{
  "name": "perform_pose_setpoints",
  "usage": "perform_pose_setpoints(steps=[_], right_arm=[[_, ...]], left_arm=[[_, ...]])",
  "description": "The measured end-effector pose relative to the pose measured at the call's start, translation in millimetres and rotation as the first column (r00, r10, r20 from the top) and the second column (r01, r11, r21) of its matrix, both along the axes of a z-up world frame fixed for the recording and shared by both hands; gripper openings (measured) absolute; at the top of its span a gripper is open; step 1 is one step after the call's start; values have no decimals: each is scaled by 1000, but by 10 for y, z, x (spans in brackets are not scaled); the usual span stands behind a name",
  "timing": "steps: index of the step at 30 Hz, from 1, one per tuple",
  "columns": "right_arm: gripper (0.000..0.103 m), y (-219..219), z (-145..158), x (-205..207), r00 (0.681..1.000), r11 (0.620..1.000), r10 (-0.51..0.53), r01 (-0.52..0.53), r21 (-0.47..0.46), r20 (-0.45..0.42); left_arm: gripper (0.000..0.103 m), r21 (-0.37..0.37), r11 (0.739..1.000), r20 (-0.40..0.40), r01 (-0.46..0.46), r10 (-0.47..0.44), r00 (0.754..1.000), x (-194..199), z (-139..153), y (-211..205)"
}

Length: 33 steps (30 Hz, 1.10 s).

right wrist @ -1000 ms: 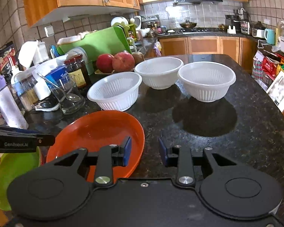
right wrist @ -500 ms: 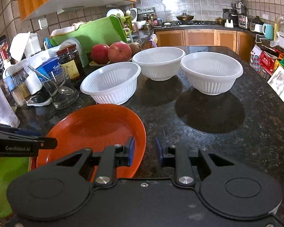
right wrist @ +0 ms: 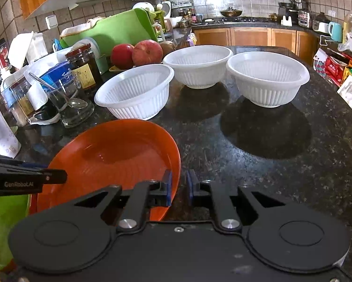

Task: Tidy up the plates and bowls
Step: 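Lift the orange plate with the left gripper toward the green plate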

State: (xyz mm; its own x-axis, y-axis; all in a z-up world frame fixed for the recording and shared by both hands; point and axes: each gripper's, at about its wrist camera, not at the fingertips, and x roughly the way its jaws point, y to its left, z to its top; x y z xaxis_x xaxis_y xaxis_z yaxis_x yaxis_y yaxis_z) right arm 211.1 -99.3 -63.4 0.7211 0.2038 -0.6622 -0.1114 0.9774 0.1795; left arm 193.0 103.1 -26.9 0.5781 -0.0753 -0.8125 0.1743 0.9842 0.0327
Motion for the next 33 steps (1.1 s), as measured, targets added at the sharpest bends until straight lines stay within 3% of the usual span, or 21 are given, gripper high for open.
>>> perform_pose_setpoints(steps=[3, 18, 33], right_arm=[[10, -12, -4, -3, 1000, 1000, 5, -5, 5, -2], [10, -198, 83, -117, 1000, 1000, -5, 5, -9, 25], [10, -623, 213, -362, 997, 1000, -6, 7, -16, 71]], left_arm=[[21, 11, 1000, 7, -10, 10, 1000, -9, -3, -9], [20, -7, 1000, 0, -14, 14, 1000, -151, 40, -175], [20, -14, 999, 65, -33, 34, 997, -476, 228, -610]])
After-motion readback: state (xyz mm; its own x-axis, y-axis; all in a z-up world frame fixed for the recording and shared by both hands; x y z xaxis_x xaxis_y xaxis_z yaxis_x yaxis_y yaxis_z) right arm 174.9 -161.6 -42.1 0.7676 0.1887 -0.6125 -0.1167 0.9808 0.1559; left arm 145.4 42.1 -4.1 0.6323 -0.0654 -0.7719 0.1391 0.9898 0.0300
